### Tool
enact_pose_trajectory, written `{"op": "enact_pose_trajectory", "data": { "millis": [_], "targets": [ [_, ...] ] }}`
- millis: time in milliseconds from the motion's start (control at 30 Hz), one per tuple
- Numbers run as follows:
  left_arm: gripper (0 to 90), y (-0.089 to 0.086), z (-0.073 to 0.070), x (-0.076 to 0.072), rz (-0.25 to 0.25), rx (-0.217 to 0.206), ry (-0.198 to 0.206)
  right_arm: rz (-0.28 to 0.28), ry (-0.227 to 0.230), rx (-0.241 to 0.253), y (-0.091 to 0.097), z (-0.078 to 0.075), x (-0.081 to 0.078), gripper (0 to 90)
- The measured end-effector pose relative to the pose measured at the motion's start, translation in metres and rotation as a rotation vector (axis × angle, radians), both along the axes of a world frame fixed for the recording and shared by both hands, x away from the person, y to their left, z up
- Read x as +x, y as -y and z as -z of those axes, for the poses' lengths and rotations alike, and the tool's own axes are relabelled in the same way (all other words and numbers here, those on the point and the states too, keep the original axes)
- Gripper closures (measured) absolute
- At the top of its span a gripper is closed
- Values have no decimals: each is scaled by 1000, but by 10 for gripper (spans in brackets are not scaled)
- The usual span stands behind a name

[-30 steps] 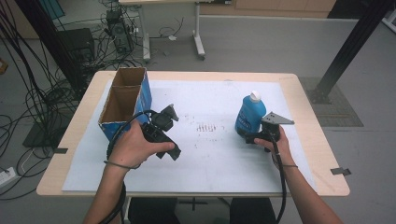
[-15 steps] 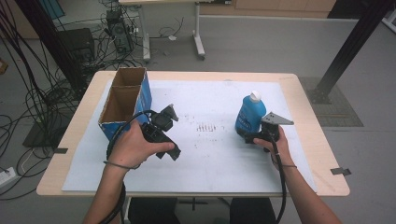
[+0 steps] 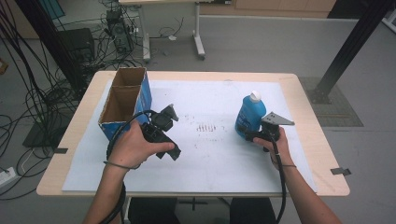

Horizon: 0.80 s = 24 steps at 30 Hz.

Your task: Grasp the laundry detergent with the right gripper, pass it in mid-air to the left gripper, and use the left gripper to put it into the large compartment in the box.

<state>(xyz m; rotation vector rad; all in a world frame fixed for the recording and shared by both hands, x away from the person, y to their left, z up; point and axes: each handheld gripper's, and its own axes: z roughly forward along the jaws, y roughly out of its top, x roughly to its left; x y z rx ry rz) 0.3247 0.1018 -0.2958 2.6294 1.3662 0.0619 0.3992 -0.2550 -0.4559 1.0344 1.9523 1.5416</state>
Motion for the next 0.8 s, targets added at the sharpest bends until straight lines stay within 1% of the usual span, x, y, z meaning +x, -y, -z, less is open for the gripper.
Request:
{"op": "enact_pose_trajectory", "data": {
  "millis": [33,67,133,233,800],
  "targets": [
    [84,0,0,0,-1,-2,0,0,0,0,0,0,0,323],
    [84,0,0,0,0,0,2,16,8,-4,1,0,0,385],
    [84,0,0,0,2,-1,1,17,4,-2,2,1,0,390],
    [84,0,0,-1,1,1,2,16,15,-19,1,0,0,396],
    [84,2,0,-2,2,5,-1,19,17,-24,1,-1,0,401]
  ]
}}
